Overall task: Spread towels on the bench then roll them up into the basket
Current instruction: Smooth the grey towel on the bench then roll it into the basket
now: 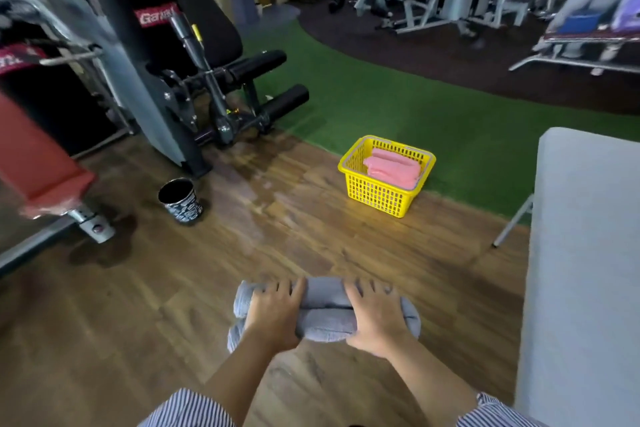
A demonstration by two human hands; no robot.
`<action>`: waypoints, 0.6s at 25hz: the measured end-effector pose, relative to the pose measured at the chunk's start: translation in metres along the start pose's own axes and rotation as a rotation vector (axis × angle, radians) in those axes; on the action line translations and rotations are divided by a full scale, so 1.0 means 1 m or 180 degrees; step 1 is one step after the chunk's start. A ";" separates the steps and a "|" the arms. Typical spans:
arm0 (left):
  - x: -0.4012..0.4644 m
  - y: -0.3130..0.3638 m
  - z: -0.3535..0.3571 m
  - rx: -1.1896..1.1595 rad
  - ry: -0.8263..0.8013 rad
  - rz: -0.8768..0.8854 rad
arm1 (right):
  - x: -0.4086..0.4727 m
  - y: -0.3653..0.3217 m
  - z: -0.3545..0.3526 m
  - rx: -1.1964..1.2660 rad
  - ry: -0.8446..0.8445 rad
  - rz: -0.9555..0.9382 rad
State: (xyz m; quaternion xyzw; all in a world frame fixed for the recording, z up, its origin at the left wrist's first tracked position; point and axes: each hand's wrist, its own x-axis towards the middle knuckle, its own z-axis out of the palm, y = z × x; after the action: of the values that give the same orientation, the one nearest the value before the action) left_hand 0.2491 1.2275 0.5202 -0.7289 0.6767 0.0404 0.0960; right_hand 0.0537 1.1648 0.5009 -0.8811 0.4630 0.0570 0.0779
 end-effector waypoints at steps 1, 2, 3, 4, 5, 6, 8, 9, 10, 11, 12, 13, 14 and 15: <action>0.021 -0.001 -0.001 0.0057 -0.0034 0.0138 | 0.013 0.008 0.002 0.0020 0.0012 0.0108; 0.045 -0.001 -0.001 0.0109 -0.0035 0.0292 | 0.028 0.018 0.002 0.0027 0.0033 0.0227; 0.069 -0.001 0.000 0.0111 -0.0010 0.0417 | 0.045 0.028 0.003 0.0030 0.0034 0.0288; 0.099 -0.001 0.001 0.0103 -0.0002 0.0520 | 0.065 0.041 0.003 0.0077 0.0000 0.0369; 0.129 -0.003 0.001 0.0119 0.0008 0.0596 | 0.088 0.053 0.002 0.0138 -0.0012 0.0441; 0.160 -0.003 -0.002 0.0156 0.0039 0.0648 | 0.111 0.066 0.000 0.0165 0.0021 0.0501; 0.228 -0.005 -0.009 0.0166 0.0041 0.0662 | 0.164 0.097 -0.006 0.0235 0.0105 0.0595; 0.266 -0.005 -0.016 0.0140 -0.0013 0.0658 | 0.195 0.116 -0.013 0.0269 0.0066 0.0652; 0.298 -0.004 -0.022 0.0079 -0.0025 0.0671 | 0.222 0.133 -0.021 0.0246 0.0058 0.0695; 0.326 -0.005 -0.027 0.0037 -0.0009 0.0708 | 0.247 0.147 -0.028 0.0226 0.0073 0.0736; 0.358 -0.007 -0.032 0.0011 -0.0062 0.0755 | 0.273 0.162 -0.037 0.0282 -0.0041 0.0798; 0.386 -0.007 -0.037 -0.0015 -0.0088 0.0784 | 0.296 0.176 -0.043 0.0316 -0.0152 0.0835; 0.413 -0.005 -0.041 -0.0016 -0.0122 0.0812 | 0.316 0.191 -0.047 0.0299 -0.0217 0.0866; 0.435 -0.003 -0.044 -0.0036 -0.0172 0.0818 | 0.332 0.202 -0.050 0.0324 -0.0207 0.0914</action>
State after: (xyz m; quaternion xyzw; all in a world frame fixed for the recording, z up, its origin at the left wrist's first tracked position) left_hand 0.2837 0.7937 0.4818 -0.6354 0.7614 0.0758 0.1042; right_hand 0.0760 0.7742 0.4751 -0.7984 0.5838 0.0726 0.1285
